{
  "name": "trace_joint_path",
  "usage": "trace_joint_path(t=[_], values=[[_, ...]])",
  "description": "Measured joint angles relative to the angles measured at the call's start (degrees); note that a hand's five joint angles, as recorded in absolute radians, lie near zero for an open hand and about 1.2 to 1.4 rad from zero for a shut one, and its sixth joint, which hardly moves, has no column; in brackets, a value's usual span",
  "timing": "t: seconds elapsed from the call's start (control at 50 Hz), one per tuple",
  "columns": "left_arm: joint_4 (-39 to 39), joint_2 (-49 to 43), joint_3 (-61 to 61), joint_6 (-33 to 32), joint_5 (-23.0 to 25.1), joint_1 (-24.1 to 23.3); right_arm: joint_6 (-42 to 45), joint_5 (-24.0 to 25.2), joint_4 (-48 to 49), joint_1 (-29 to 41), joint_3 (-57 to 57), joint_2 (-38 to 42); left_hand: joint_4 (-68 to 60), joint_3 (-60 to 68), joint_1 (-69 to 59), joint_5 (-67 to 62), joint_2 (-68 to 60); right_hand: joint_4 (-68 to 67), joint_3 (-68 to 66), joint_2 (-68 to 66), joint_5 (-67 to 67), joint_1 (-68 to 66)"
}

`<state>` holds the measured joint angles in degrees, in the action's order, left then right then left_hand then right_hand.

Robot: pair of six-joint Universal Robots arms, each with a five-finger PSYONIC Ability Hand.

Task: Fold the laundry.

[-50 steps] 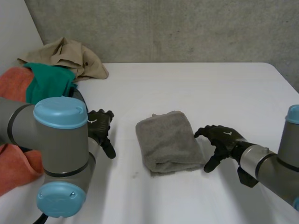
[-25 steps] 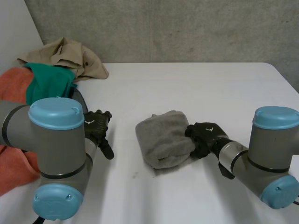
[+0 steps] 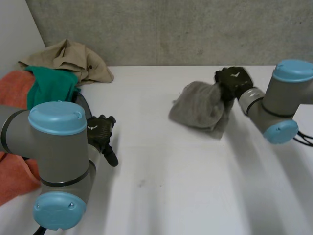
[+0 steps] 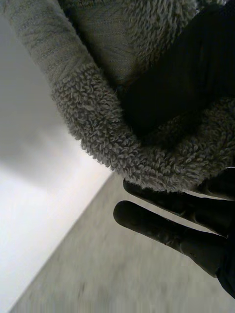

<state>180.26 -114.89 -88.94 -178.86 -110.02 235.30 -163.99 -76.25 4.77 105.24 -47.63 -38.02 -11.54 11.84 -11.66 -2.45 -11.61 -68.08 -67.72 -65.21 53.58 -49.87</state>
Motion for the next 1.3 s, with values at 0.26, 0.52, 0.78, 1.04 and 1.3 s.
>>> trace_joint_path(t=[0.26, 0.52, 0.78, 1.04, 1.3], values=[[-0.03, -0.16, 0.07, 0.0, -0.02, 0.15, 0.38, -5.79, -4.66, -11.72, 16.25, 10.74, 0.0, 0.0, 0.0, 0.0, 0.0, 0.0, 0.0, -0.57, 0.0, 0.0], [0.01, -0.5, 0.48, 0.0, -0.02, 0.15, 2.29, -4.52, -9.23, -19.69, 6.01, 6.74, 0.0, 0.0, 0.0, 0.0, 0.0, 22.24, 22.02, 19.86, -18.24, 11.34], [-0.08, 0.68, 0.6, -0.14, -0.02, 0.1, 8.01, -4.67, -9.67, -21.32, 0.84, 0.02, 0.0, 0.0, 0.0, 0.0, 0.0, 54.99, 55.83, 52.7, -50.34, 38.46], [-0.08, 2.6, 0.4, -0.18, 0.0, 0.69, 8.4, -2.32, -9.61, -22.53, -5.78, -11.03, 0.0, 0.0, 0.0, 0.0, 0.0, 55.0, 55.83, 52.71, -50.34, 38.46], [-0.08, 2.71, 0.12, -0.18, 0.01, 0.91, 7.97, 0.64, -9.48, -19.18, -7.02, -13.8, 0.0, 0.0, 0.0, 0.0, 0.0, 54.99, 55.83, 52.71, -50.34, 38.46]])
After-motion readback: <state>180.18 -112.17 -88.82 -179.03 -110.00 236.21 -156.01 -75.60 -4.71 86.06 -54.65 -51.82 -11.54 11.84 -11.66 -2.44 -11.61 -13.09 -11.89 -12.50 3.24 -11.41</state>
